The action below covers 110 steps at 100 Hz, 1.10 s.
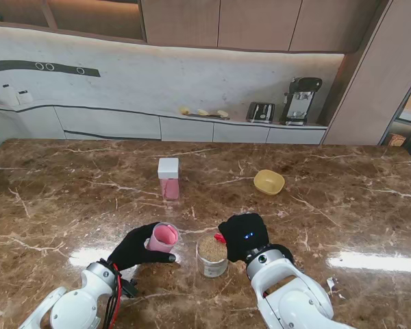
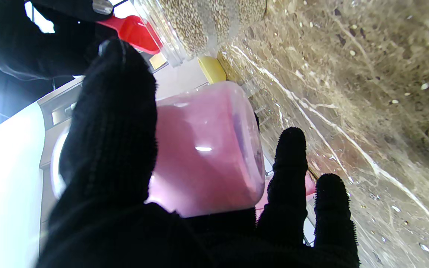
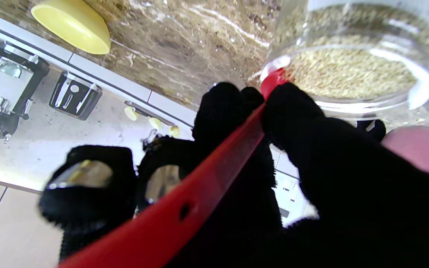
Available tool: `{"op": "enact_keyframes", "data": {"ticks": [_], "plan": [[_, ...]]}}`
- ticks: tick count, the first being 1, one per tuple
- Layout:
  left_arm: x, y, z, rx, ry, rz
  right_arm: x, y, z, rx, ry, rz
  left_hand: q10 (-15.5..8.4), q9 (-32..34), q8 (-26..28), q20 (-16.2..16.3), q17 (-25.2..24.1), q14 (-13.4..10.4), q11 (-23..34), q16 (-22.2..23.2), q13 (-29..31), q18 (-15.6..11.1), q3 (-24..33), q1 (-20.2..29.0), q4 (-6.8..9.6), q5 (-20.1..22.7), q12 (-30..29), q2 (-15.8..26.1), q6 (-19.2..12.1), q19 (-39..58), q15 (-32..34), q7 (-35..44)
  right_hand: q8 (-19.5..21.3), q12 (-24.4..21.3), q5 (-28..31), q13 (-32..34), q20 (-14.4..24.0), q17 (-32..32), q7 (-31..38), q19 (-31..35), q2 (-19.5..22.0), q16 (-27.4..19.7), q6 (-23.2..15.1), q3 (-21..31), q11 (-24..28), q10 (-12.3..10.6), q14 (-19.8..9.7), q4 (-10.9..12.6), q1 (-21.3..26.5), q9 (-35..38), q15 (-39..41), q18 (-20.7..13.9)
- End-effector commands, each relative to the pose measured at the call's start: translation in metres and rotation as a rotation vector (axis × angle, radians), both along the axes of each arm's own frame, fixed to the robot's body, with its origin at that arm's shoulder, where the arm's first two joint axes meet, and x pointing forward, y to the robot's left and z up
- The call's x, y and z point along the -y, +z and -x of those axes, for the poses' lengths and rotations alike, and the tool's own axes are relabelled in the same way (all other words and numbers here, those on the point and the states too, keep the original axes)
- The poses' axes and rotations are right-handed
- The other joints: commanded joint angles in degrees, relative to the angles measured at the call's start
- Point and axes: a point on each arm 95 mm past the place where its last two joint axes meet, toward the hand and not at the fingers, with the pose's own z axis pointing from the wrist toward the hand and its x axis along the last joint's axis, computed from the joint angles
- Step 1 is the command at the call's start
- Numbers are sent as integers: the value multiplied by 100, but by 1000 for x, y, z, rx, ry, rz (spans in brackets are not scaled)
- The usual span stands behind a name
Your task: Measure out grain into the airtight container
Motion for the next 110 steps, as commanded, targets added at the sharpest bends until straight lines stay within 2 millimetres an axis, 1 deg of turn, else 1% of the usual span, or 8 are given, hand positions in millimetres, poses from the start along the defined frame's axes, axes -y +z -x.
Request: {"op": "enact_keyframes", "data": {"ticks": [1,19,51,78,110], "plan": [[1,-3,3,-7,-2,1,0,-6,3,-30,-5,14,-216,572,-20,-40,-96,67,508,83,186,37,1193,317,48,1223,148,1039,-886,85,282,1000,-19,-2,213,226,-53,251,326,464,-6,214,-458,469,64,235,-628,387,264,433,319,-66],[1,-4,2,-1,-4,1,-2,-6,6,-60,-2,23,-234,566,-27,-51,-107,55,502,79,185,44,1268,256,24,1217,148,1024,-907,69,272,994,-42,-1,231,224,-47,256,340,514,-49,226,-394,496,64,280,-598,419,295,462,361,-27],[1,-5,3,4,-5,1,-6,-5,8,-137,-3,31,-240,552,-21,-78,-130,42,496,69,174,33,1365,212,-11,1204,156,1014,-919,16,244,998,-84,11,173,221,-63,252,328,534,27,224,-305,431,58,286,-583,448,347,455,378,11],[0,-5,3,8,-2,-1,-11,-4,4,-200,-10,10,-232,514,-9,-102,-147,32,509,70,161,27,1416,196,-29,1189,188,1007,-917,-40,234,1003,-243,30,79,220,-86,246,268,519,145,213,-152,287,51,318,-551,454,396,421,371,82],[-3,-6,4,5,5,-9,-12,-4,-1,-251,-44,-32,-198,428,22,-123,-163,19,511,57,98,26,1452,192,-40,1164,207,1007,-940,-97,198,1020,-307,58,54,221,-93,256,279,545,181,213,-188,228,69,253,-579,464,364,424,381,37]]}}
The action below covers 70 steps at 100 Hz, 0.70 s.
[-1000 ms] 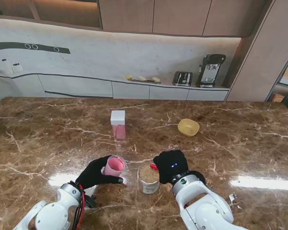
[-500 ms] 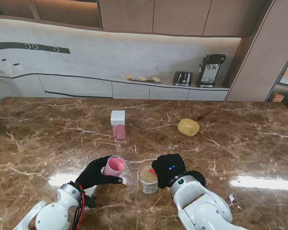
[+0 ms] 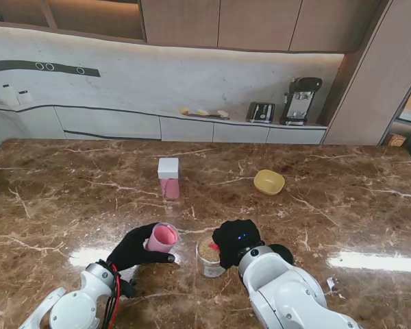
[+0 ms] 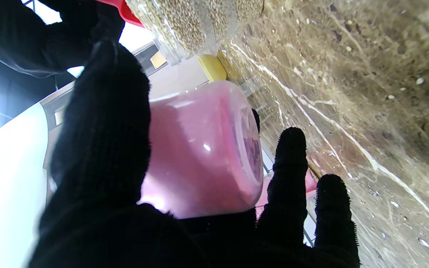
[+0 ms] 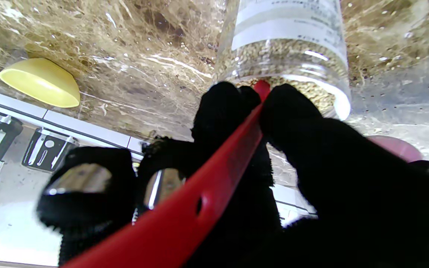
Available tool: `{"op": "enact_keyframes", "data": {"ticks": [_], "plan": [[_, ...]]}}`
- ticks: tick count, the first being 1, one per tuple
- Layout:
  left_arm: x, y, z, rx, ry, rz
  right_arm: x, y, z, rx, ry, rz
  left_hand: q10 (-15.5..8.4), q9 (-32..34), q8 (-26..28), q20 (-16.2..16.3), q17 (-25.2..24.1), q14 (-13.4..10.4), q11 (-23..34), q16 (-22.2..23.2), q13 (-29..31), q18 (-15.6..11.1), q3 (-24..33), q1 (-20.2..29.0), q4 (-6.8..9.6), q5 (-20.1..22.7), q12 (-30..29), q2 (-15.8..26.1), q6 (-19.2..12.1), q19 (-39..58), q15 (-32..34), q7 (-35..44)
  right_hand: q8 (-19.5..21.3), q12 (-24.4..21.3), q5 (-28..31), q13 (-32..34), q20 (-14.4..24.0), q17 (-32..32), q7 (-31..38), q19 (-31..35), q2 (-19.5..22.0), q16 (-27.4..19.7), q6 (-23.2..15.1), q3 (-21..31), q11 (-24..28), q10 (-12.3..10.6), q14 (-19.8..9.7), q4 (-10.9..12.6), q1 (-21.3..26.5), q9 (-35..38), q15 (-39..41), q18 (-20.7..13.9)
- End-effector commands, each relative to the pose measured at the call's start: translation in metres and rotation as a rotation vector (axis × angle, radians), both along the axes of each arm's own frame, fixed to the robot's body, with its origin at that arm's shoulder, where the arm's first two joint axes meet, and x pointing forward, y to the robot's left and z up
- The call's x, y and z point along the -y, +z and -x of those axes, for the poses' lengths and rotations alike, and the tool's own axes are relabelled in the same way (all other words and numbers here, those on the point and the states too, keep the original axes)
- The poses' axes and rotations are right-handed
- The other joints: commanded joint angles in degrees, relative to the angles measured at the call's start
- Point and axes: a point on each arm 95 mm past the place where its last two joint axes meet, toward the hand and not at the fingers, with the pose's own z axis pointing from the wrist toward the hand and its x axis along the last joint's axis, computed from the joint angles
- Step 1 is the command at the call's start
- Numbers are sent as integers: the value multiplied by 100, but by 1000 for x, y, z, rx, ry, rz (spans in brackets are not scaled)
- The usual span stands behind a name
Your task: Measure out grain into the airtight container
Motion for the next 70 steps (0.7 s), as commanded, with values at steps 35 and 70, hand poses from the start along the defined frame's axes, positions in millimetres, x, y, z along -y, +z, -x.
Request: {"op": "enact_keyframes", "data": {"ticks": [35,70], "plan": [[-2,-5,4,-5,5,-14,9,-5,-8,-121,-96,-65,-219,216,33,-82,-159,-8,381,18,71,-7,1315,398,-51,1097,153,1027,-957,-178,131,960,-93,100,38,223,-93,223,294,522,105,185,-350,218,86,249,-598,479,340,425,331,16],[-2,-5,4,-4,1,-18,14,-8,-15,-166,-157,-108,-236,166,32,-89,-159,-29,356,2,54,-12,1316,388,-59,1084,141,1037,-985,-236,93,956,-88,114,51,222,-91,239,319,610,92,199,-379,237,107,235,-613,482,313,445,376,-19]]}}
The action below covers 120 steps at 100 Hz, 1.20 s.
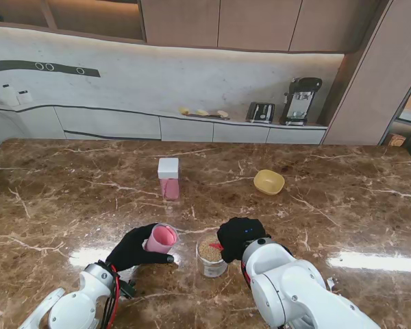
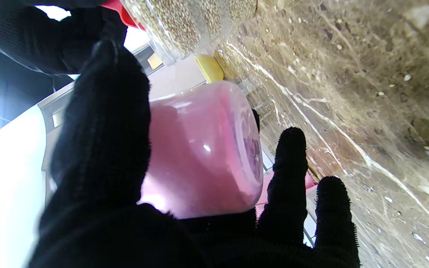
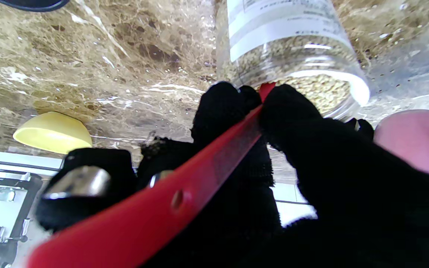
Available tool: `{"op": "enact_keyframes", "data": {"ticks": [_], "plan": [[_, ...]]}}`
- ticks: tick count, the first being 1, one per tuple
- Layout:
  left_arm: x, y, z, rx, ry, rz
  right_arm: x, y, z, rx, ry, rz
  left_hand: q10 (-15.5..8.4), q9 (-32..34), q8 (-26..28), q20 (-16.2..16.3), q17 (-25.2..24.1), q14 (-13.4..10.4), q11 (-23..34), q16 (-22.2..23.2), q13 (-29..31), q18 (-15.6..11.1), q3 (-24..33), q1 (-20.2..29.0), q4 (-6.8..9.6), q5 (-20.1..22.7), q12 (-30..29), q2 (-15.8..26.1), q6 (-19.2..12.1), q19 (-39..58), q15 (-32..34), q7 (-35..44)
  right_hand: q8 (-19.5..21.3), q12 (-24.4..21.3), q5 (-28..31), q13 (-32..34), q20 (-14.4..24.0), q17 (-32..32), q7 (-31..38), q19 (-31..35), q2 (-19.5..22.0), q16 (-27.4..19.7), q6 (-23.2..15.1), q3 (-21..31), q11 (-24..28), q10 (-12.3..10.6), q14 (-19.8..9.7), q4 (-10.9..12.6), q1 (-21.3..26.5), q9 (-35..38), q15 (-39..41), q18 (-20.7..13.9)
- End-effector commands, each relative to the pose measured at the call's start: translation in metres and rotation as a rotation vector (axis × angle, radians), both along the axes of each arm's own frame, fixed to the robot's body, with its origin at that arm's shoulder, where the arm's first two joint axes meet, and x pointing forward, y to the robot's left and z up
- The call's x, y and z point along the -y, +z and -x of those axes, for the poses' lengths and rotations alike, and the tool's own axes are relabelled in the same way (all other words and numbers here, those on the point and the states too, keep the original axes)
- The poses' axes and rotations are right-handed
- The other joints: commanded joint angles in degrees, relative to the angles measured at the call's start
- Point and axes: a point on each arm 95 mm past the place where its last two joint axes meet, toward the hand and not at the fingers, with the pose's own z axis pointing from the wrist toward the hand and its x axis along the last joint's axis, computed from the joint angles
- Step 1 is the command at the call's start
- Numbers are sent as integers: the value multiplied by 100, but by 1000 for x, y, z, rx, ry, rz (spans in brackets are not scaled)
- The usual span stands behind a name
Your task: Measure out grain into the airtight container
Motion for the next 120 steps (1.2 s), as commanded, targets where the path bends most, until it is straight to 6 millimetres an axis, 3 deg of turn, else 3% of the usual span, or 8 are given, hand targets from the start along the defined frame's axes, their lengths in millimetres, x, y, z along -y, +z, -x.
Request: {"op": "enact_keyframes", "data": {"ticks": [1,120], "plan": [[0,-4,3,-9,-2,-4,4,-8,0,-27,-15,20,-232,165,33,-53,-101,-27,354,1,53,-17,1313,389,-59,1084,138,1035,-985,-110,92,957,34,114,56,222,-91,235,259,529,92,199,-355,241,108,234,-613,429,317,448,314,-21],[0,-4,4,-6,4,-3,16,-11,-15,-200,-151,-110,-245,105,41,-40,-123,-35,343,-7,16,-8,1303,395,-63,1088,148,1033,-995,-235,55,954,123,120,150,223,-92,277,337,763,-91,233,-276,461,216,253,-654,492,253,545,449,-89]]}}
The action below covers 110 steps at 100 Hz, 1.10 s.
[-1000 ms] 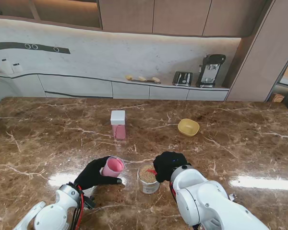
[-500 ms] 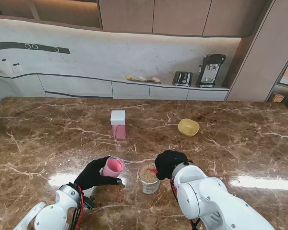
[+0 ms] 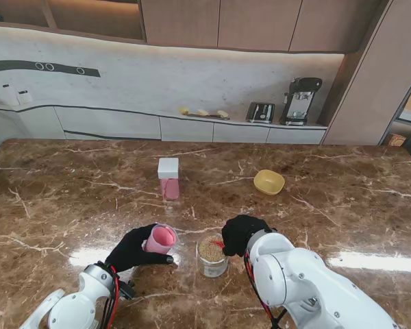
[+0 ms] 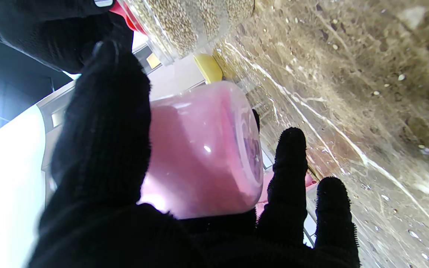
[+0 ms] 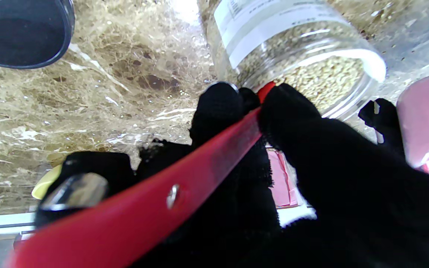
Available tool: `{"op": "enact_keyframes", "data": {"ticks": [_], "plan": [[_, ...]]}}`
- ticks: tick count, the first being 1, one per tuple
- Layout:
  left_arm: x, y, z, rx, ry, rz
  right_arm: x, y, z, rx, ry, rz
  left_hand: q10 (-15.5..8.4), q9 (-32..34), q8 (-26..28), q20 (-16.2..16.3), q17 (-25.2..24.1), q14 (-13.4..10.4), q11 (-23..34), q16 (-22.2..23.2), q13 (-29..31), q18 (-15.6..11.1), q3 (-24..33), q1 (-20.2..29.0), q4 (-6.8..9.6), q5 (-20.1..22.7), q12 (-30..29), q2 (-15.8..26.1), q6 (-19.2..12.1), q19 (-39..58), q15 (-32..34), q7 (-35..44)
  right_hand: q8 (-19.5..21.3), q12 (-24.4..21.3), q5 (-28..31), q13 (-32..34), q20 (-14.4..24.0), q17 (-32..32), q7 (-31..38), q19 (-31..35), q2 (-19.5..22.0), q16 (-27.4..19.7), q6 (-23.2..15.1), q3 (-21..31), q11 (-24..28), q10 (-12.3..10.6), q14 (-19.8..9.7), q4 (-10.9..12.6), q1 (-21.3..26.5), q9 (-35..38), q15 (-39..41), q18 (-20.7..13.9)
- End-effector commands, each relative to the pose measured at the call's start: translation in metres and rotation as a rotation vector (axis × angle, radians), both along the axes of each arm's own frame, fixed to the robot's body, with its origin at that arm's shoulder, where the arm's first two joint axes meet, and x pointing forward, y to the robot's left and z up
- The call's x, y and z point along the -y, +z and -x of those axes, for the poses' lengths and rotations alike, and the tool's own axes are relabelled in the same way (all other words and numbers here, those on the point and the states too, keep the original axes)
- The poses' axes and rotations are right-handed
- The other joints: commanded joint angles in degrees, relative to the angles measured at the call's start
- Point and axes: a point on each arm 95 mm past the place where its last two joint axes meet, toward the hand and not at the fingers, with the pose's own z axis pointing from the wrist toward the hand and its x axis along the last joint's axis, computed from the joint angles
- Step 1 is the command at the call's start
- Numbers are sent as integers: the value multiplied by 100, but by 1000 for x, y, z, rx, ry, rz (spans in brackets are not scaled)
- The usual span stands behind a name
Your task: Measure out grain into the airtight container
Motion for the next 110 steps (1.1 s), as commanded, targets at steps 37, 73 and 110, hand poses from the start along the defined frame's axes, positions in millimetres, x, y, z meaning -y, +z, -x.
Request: {"op": "enact_keyframes", "data": {"ticks": [37,73,110], "plan": [[3,-3,3,-8,-5,0,9,-5,3,-78,-47,-39,-247,37,42,-27,-129,-44,274,-25,-23,-13,1252,401,-63,1081,81,1047,-1015,-210,6,945,72,95,157,219,-101,269,80,583,-61,218,-287,483,260,232,-651,493,253,492,325,-90],[4,-2,2,-6,-10,-4,14,-5,0,-115,-108,-112,-238,-29,48,-30,-141,-47,265,-42,-68,-3,1236,420,-63,1089,7,1047,-1026,-297,-31,943,87,73,162,220,-107,273,84,611,-73,217,-272,502,283,240,-646,490,247,493,338,-88],[9,0,2,-12,-38,-9,23,2,0,-133,-154,-167,-196,-140,48,-38,-169,-50,239,-70,-125,-11,1195,478,-71,1083,-71,1089,-1114,-402,-80,926,95,54,164,219,-113,274,87,627,-88,215,-260,518,300,247,-646,495,241,491,348,-90]]}}
